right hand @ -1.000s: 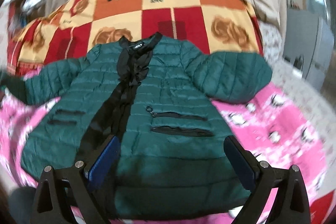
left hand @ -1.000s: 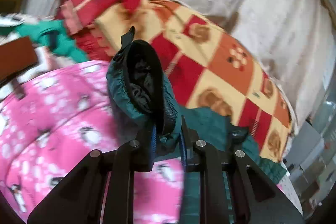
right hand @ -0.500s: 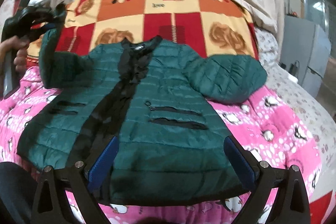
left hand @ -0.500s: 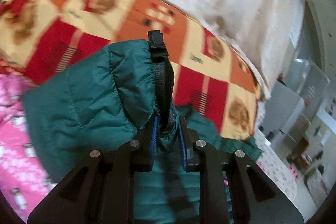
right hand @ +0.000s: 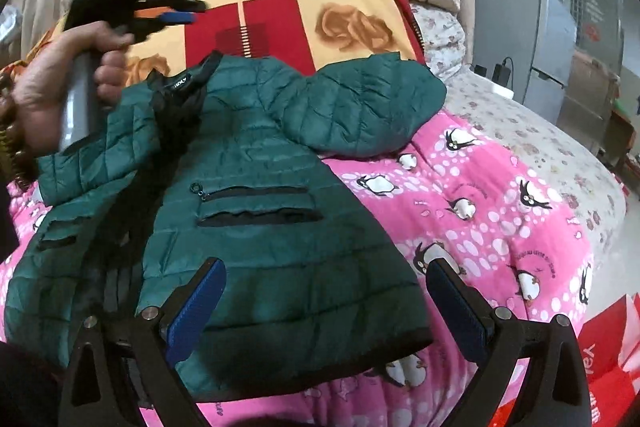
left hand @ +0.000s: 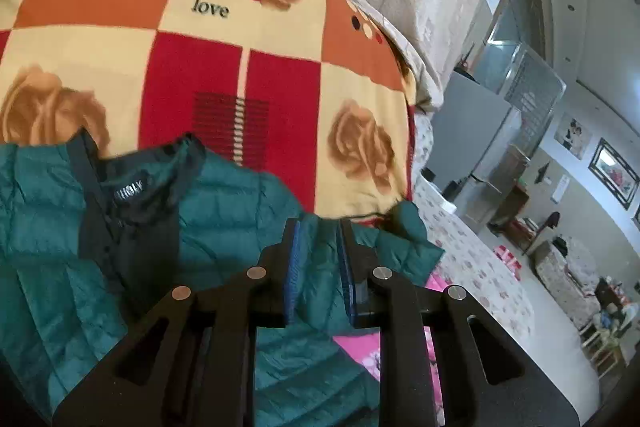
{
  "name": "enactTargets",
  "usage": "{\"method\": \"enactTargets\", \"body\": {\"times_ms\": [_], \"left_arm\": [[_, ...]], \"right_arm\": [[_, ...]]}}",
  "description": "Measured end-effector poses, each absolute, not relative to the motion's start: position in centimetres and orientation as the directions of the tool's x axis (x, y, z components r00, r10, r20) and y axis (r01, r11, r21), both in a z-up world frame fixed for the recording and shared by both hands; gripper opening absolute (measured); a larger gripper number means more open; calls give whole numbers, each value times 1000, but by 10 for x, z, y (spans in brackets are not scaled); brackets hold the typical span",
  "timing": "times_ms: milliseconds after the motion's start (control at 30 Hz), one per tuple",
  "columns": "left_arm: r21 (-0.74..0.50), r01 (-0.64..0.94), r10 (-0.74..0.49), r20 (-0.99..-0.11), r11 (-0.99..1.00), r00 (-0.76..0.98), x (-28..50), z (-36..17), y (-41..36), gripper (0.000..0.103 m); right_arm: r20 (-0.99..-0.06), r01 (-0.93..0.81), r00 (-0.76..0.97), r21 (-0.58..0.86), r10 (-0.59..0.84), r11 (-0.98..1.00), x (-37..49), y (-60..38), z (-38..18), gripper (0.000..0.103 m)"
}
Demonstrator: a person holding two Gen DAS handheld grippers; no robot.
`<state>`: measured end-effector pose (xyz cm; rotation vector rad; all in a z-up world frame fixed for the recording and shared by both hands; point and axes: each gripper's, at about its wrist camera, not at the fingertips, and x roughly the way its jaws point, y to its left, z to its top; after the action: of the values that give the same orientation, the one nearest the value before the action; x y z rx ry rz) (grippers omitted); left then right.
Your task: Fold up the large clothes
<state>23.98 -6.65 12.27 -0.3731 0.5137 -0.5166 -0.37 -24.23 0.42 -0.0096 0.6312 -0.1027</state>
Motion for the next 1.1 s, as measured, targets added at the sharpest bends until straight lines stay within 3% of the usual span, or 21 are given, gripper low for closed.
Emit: {"method": "enactTargets", "body": {"times_ms": [167, 200, 267, 300, 333, 500, 700, 833, 933, 967, 1100], "left_arm": [[-392, 297, -448, -385, 871, 807, 207, 129, -12, 18], [-373, 261, -404, -382, 890, 831, 196, 133, 6, 22], [-347, 191, -317, -357, 918, 879, 174, 136, 34, 47], [-342, 150, -272, -343, 928, 899, 163, 136, 46, 66], [-342, 110, -229, -330, 933, 916, 155, 136, 56, 69], [-423, -102, -55, -342, 901, 938, 124, 114, 110, 69], [-510, -363, 119, -448, 780, 886, 107, 75, 148, 69], [-545, -518, 205, -533, 659, 821, 101, 35, 159, 69], [-454, -605, 301, -578, 654, 759, 98, 8, 161, 69], [-456, -653, 320, -611, 605, 724, 97, 2, 167, 69], [-512, -676, 339, -602, 530, 723, 89, 3, 186, 69]], "right_arm": [[-617, 60, 787, 32, -28, 998, 3, -252, -3, 99], [-614, 53, 789, 38, -19, 998, 2, -252, -3, 99], [-610, 52, 792, 33, -21, 998, 1, -249, -2, 99], [-608, 50, 794, 28, -22, 998, 1, -247, -2, 99], [-606, 49, 795, 24, -24, 999, 0, -246, -1, 99], [-596, 43, 802, -6, -39, 999, -5, -238, 2, 99], [-583, 32, 811, -41, -50, 999, -7, -229, 7, 99], [-511, -107, 851, 54, 120, 993, 8, -227, 39, 98], [-444, -260, 853, 91, 274, 961, 46, -212, 68, 98], [-464, -350, 813, 91, 350, 932, 75, -197, 72, 98], [-546, -486, 698, 114, 463, 866, 176, -145, 53, 95]]}}
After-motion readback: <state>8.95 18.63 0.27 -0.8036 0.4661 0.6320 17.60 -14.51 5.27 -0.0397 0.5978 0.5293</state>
